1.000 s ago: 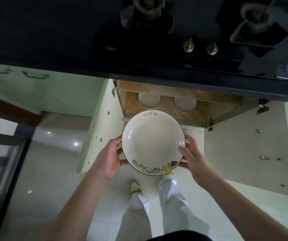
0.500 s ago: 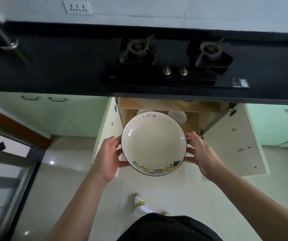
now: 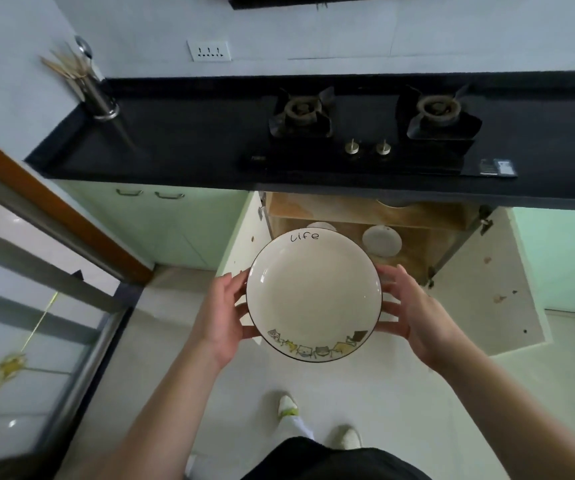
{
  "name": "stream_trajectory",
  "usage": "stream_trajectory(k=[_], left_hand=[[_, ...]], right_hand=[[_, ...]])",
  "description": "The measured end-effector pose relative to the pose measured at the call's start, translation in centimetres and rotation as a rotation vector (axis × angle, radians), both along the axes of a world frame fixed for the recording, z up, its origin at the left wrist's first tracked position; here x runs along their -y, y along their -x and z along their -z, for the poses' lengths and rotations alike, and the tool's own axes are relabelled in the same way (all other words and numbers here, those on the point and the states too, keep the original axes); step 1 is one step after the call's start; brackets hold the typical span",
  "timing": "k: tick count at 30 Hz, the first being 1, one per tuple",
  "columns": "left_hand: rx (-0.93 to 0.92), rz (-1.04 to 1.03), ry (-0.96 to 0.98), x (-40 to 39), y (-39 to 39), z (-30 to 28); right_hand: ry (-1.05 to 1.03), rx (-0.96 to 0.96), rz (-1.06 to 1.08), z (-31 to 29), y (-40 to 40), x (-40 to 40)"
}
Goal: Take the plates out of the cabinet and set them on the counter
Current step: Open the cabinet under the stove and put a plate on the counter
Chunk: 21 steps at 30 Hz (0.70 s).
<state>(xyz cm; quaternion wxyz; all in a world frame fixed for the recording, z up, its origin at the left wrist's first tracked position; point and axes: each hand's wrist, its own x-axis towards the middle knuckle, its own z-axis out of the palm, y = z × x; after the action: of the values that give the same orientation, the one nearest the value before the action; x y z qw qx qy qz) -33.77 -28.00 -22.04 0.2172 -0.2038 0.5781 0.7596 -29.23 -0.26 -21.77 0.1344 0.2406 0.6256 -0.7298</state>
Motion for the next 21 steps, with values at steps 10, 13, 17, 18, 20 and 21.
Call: stream_trajectory(k=[10,13,17,18,20,21], left_hand=[[-0.020,-0.147,0.094,10.3,-2.5,-0.8],[0.002,-0.166,0.102,14.7,-2.7,-0.8],[-0.004,-0.206,0.053,21.2,-2.9,-0.8],[-0.005,-0.221,0.048,22.7,-2.9,-0.9],[-0.005,-0.244,0.054,25.3,-2.9,-1.2],[-0.004,-0.253,0.064,26.5,-2.8,-1.4]], right_hand=[[-0.043,-0.001,-0.177,0.0,1.8,9.8],[-0.088,0.008,-0.221,-0.2,2.9,14.1],[-0.079,0.014,-0.238,-0.4,4.4,20.3],[-0.070,0.015,-0.247,-0.5,4.8,21.9],[-0.057,0.016,-0.264,-0.7,5.5,24.8],[-0.054,0.012,-0.269,-0.8,5.7,26.2]])
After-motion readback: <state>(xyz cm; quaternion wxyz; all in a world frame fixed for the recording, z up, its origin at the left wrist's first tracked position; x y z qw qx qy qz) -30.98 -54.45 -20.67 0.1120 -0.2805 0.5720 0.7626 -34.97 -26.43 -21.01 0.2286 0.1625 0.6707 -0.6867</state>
